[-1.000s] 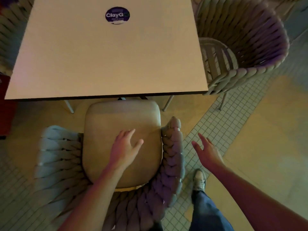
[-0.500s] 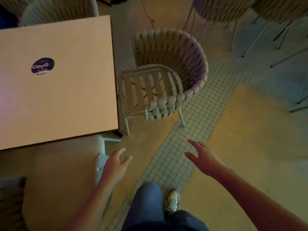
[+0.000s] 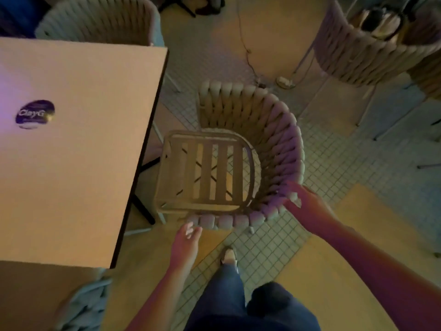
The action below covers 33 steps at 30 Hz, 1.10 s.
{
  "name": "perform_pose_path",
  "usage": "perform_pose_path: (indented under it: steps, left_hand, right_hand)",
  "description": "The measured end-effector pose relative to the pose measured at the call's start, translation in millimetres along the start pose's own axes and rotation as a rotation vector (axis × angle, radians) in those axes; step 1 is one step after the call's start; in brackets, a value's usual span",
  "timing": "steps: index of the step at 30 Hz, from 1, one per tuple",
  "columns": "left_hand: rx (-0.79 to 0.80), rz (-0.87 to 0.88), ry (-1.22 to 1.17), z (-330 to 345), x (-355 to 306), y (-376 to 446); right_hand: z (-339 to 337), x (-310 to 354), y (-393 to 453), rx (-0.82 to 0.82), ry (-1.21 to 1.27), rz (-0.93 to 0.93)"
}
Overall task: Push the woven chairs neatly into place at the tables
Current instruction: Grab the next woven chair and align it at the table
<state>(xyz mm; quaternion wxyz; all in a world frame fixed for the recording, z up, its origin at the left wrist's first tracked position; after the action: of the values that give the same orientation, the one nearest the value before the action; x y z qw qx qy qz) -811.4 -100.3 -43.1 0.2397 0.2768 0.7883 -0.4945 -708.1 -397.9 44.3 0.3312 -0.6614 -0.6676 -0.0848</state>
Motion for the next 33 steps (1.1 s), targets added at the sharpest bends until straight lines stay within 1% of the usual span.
perform_pose_path:
  steps: [2, 3, 4, 5, 6, 7, 8, 9, 10, 12, 14, 18, 20, 22, 23, 24, 25, 29, 33]
  left_hand:
    - [-0.011, -0.091, 0.009, -4.0, -3.6, 7.3]
    - [0.056, -0.117, 0.011, -5.7, -3.6, 11.4]
    - [0.073, -0.068, 0.047, -7.3, -5.8, 16.3]
    - [0.042, -0.066, -0.002, -5.5, -10.0, 20.8]
    - [0.003, -0.146, -0.041, -4.8, -11.7, 21.5]
    - [-0.125, -0.291, -0.116, -1.9, -12.4, 25.8]
    - [-0.283, -0.397, -0.208, 1.5, -12.9, 28.6]
    - [-0.379, -0.458, -0.246, 9.2, -18.2, 27.9]
    - [-0.444, -0.484, -0.347, 21.1, -24.3, 25.1]
    - [-0.528, -0.548, -0.517, 46.9, -32.0, 17.4]
    - [-0.606, -0.663, -0.636, 85.3, -40.2, 9.4]
    - [-0.641, -0.772, -0.817, 169.1, -74.4, 4.6]
    - [-0.674, -0.783, -0.868, 200.2, -89.9, 6.1]
    - [-0.704, -0.803, -0.866, 217.8, -99.5, 7.9]
    - [-0.776, -0.823, -0.89, 226.6, -102.5, 11.7]
    - [-0.808, -0.832, -0.889, 227.7, -100.2, 12.1]
    - [-0.826, -0.831, -0.887, 227.7, -100.9, 15.7]
    - [-0.87, -0.828, -0.86, 230.8, -105.1, 15.2]
    - [-0.917, -0.789, -0.857, 231.3, -109.1, 14.4]
  right_hand:
    - [-17.5, -6.9, 43.4, 0.062, 0.024, 0.039]
    - [-21.6, -9.1, 67.0, 0.108, 0.016, 0.038]
    - [-24.4, -12.5, 92.6, 0.142, -0.014, 0.006]
    - [-27.7, -15.7, 122.3, 0.158, -0.072, -0.05]
    - [-29.9, -19.2, 149.6, 0.16, -0.129, -0.095]
    - [-33.1, -22.5, 179.3, 0.159, -0.167, -0.109]
    - [-34.8, -25.7, 209.9, 0.167, -0.183, -0.106]
    - [-35.4, -28.3, 240.7, 0.186, -0.215, -0.115]
    - [-34.2, -29.8, 271.3, 0.213, -0.271, -0.143]
    - [-33.1, -26.7, 323.1, 0.229, -0.397, -0.19]
    - [-34.3, -21.5, 367.0, 0.264, -0.478, -0.258]
    - [-59.7, -18.3, 433.4, 0.285, -0.513, -0.345]
    - [-72.3, -27.9, 465.4, 0.309, -0.52, -0.336]
    - [-77.2, -42.2, 484.8, 0.413, -0.436, -0.21]
    - [-69.1, -37.9, 497.9, 0.484, -0.387, -0.211]
    - [-66.0, -43.0, 497.0, 0.525, -0.333, -0.179]
    - [-63.3, -38.8, 498.7, 0.529, -0.289, -0.157]
    - [-54.4, -45.3, 499.8, 0.52, -0.198, -0.22]
    - [-55.9, -45.9, 501.8, 0.536, -0.219, -0.266]
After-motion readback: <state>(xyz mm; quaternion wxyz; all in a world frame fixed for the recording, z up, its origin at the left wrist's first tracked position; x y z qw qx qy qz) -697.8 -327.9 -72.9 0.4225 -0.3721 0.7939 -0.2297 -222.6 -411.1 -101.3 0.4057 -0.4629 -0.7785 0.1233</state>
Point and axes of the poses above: each hand's wrist, its own y-axis towards the middle knuckle, its own z-axis out of the palm, x = y × z, the point moved 3 cm from there along y, towards the middle knuckle
